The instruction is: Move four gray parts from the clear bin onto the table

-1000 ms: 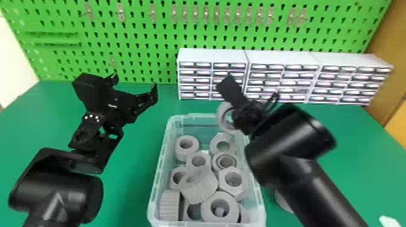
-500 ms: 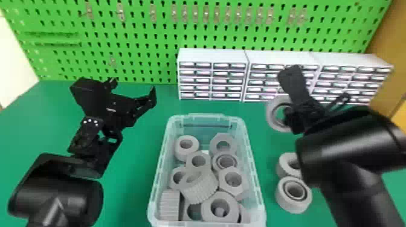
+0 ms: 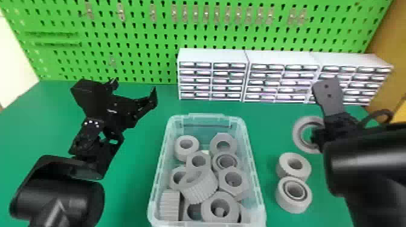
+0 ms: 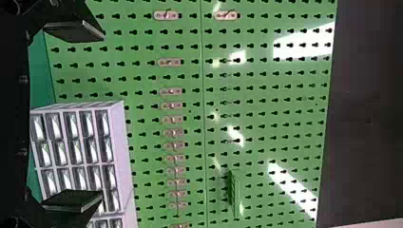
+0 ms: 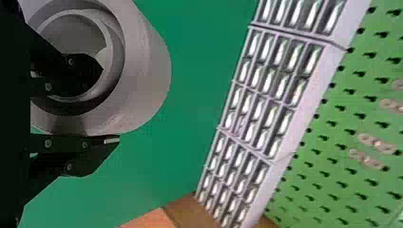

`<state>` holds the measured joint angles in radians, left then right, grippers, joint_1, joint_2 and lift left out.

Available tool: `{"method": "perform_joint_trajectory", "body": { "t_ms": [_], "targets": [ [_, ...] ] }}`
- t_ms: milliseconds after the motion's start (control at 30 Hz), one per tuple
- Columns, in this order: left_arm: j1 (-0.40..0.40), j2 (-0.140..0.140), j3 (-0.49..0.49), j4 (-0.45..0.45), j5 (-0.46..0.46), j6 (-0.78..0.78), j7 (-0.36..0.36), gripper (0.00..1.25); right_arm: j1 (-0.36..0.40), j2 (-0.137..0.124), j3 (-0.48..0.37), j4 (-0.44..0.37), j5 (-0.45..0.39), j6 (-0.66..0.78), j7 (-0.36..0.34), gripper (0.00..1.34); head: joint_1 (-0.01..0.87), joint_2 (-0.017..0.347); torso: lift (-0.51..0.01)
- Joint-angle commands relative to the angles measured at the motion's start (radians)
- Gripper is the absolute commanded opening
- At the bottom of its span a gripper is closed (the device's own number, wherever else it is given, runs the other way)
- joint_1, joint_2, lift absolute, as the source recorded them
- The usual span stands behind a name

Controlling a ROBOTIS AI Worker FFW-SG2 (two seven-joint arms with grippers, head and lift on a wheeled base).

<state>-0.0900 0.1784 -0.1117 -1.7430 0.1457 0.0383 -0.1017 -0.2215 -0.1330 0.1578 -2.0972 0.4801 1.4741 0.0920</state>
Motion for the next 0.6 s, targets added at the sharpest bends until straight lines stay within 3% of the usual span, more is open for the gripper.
{"method": "perform_joint_trajectory", "body": {
  "t_ms": [0, 200, 567],
  "targets": [
    [0.003, -0.004, 0.004, -0.001, 0.0, 0.0, -0.004, 1.13, 0.031, 0.004, -0.064, -0.029, -0.023, 0.066, 0.0, 0.28, 0.678, 0.034, -0.05],
    [0.003, -0.014, 0.009, -0.001, -0.005, 0.0, -0.012, 1.13, 0.068, 0.013, -0.23, -0.029, -0.13, 0.098, 0.0, 0.28, 0.678, 0.034, -0.05],
    [-0.001, -0.017, 0.001, -0.001, -0.009, 0.003, -0.016, 1.13, 0.093, 0.007, -0.353, 0.023, -0.107, 0.098, 0.0, 0.28, 0.678, 0.034, -0.05]
  ]
}}
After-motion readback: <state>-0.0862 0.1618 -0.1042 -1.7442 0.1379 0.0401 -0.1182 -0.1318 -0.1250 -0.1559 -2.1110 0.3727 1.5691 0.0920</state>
